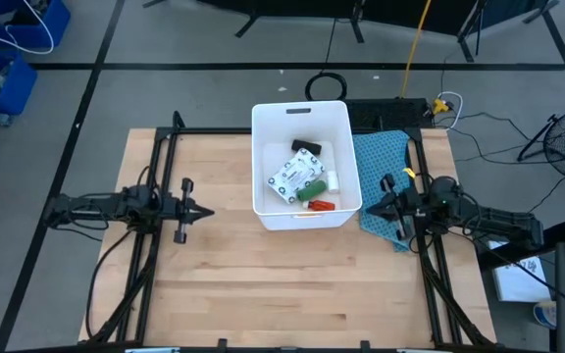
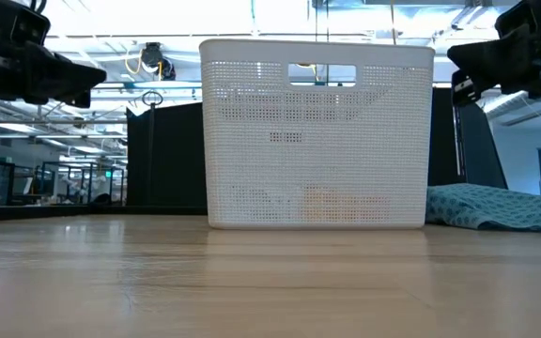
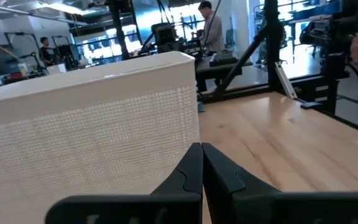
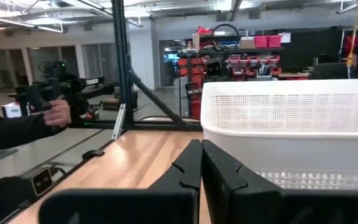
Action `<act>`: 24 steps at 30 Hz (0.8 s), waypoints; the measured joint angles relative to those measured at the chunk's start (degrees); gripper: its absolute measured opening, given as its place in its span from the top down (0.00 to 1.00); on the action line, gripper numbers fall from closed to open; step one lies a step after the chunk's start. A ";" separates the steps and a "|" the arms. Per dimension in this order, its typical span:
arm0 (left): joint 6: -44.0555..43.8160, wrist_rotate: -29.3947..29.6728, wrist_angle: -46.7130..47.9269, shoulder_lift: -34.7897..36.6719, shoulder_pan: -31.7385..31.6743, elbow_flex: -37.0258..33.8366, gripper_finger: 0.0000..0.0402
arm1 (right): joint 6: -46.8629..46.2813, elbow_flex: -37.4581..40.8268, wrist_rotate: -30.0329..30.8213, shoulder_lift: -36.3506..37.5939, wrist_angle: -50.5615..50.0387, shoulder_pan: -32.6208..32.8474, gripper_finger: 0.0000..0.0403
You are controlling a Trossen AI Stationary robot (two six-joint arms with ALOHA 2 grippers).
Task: Pick & place medical supplies in basket/bin
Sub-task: Return to Home Position
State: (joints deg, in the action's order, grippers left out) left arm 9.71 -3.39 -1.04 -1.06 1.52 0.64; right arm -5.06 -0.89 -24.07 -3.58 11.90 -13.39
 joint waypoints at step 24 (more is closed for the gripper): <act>-0.58 1.91 0.47 -0.07 1.36 0.00 1.00 | 7.00 0.04 10.53 -2.23 3.61 13.64 1.00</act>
State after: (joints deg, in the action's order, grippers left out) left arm 9.13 -1.48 -0.58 -1.13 2.87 0.64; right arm 1.95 -0.84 -13.54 -5.81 15.52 0.25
